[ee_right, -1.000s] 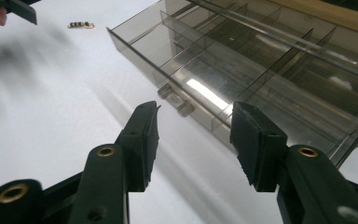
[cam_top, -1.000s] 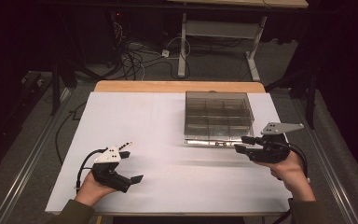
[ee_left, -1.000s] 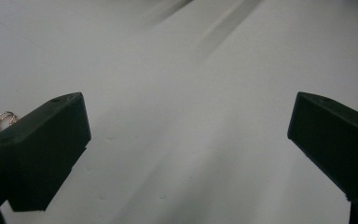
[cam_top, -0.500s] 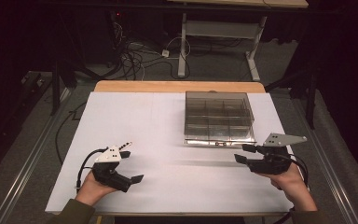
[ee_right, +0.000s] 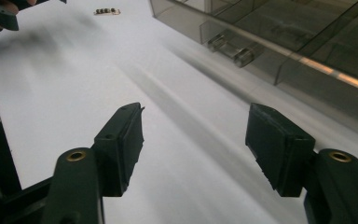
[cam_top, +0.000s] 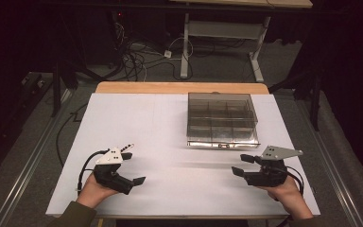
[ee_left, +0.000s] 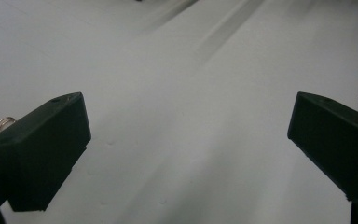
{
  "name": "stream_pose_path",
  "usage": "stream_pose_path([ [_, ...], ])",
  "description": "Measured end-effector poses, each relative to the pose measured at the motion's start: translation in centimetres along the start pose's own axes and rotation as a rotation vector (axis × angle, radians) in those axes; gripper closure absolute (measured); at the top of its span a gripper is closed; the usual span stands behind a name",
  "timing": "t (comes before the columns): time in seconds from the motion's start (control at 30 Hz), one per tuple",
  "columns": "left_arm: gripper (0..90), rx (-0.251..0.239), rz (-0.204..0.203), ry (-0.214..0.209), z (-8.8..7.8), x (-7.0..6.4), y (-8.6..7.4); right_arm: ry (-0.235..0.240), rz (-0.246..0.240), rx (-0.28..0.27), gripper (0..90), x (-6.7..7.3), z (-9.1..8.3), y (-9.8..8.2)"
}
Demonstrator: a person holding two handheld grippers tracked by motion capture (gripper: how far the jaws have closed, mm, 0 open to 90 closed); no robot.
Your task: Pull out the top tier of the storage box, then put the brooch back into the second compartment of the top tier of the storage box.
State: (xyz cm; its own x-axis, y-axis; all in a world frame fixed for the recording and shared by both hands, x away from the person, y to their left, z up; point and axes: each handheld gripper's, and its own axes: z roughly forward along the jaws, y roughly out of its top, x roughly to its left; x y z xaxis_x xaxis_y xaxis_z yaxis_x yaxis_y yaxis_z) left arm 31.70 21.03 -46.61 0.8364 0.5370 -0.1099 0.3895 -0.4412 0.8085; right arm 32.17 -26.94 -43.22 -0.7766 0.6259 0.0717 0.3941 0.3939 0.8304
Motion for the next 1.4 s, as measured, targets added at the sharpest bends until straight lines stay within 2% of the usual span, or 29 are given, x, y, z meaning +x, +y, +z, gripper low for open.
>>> stream_pose_path([
  [0.2,0.0,0.000,0.001,0.001,0.0,0.0,0.0,0.012,-0.027,-0.007,30.1,0.5,0.8,-1.1],
  [0.43,0.0,-0.006,0.001,0.002,0.0,0.0,0.1,0.025,-0.019,-0.011,24.3,0.8,1.6,-2.4],
  [0.8,0.0,-0.013,-0.002,0.011,-0.1,0.0,0.0,-0.001,-0.016,-0.045,14.3,0.8,1.5,-2.6],
  [0.87,0.0,-0.015,-0.007,0.012,-0.1,0.1,0.0,-0.001,-0.009,-0.053,10.0,0.7,1.5,-2.5],
  [1.07,0.0,-0.001,-0.008,0.021,-0.1,0.2,-0.1,0.007,-0.017,-0.045,8.2,1.0,1.8,-2.3],
  [1.4,0.0,0.001,0.005,0.032,0.0,0.7,0.7,0.011,-0.019,-0.034,9.6,1.1,1.8,-2.4],
])
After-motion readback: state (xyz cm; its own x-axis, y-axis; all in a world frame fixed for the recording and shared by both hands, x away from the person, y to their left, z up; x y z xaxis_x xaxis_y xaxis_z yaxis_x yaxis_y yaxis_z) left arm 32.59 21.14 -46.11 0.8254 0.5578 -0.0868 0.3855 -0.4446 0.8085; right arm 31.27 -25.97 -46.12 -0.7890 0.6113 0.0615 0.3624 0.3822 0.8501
